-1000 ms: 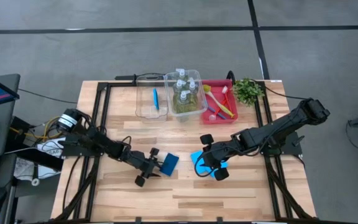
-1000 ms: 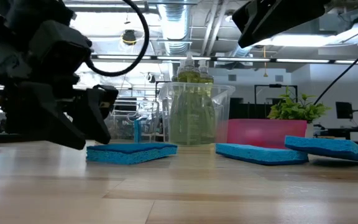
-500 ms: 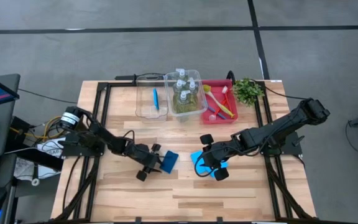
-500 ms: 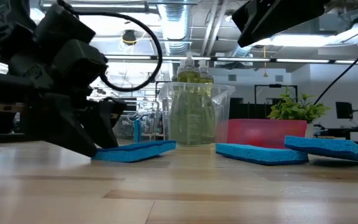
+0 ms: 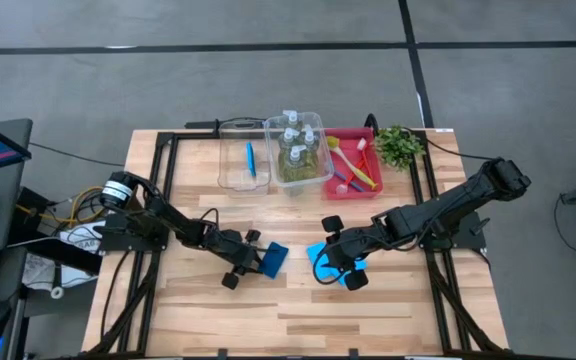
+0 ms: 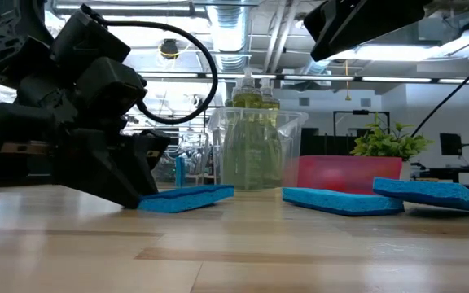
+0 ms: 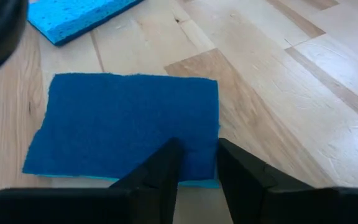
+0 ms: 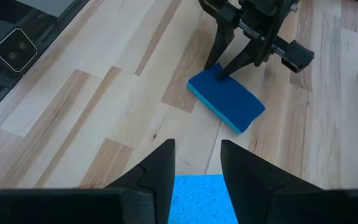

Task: Pick & Place Kitchen Sink Supplies
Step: Put the blue sponge into the left transparent bin

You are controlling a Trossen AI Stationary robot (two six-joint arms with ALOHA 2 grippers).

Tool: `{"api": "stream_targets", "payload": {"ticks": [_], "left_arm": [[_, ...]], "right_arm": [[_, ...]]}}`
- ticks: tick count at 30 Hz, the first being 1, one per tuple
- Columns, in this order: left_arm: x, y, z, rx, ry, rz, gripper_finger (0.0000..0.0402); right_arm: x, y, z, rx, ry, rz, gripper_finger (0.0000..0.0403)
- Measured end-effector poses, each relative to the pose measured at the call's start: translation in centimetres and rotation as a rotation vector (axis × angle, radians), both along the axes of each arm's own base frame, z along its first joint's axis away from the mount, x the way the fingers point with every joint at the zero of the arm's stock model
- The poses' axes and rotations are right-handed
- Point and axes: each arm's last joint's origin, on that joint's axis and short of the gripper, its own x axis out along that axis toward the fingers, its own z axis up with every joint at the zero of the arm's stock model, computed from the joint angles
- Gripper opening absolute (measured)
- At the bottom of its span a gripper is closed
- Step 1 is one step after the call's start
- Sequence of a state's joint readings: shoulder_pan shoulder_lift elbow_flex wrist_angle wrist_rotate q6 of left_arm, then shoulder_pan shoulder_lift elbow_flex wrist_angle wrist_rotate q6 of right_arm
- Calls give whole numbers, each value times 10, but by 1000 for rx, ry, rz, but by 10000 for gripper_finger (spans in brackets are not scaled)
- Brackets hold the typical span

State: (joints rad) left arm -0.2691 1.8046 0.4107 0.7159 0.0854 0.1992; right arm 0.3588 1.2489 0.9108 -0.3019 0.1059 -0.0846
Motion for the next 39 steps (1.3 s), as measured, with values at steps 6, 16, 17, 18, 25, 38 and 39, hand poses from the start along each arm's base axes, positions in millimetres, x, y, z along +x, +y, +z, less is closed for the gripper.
{"api": "stream_targets", "payload": {"ticks": [6,16,17,18,25,38,39], "left_arm": [[-2,1,5,11,-5,8,67],[-25,10,31,16,-85,65,12],[-28,11,35,12,-111,73,12],[-31,12,39,5,-129,76,12],[-44,6,76,-150,-290,24,14],[-60,-17,99,-221,-390,-125,16],[-59,-16,99,-218,-391,-120,16]], "right_arm": [[0,1,0,-1,1,3,122],[-1,2,-1,-1,13,6,122],[-1,2,-1,-1,13,6,122],[-1,2,-1,-1,12,5,122],[-1,2,-1,-1,12,5,122],[-1,2,-1,-4,11,8,122],[-1,2,-1,-4,11,8,122]]}}
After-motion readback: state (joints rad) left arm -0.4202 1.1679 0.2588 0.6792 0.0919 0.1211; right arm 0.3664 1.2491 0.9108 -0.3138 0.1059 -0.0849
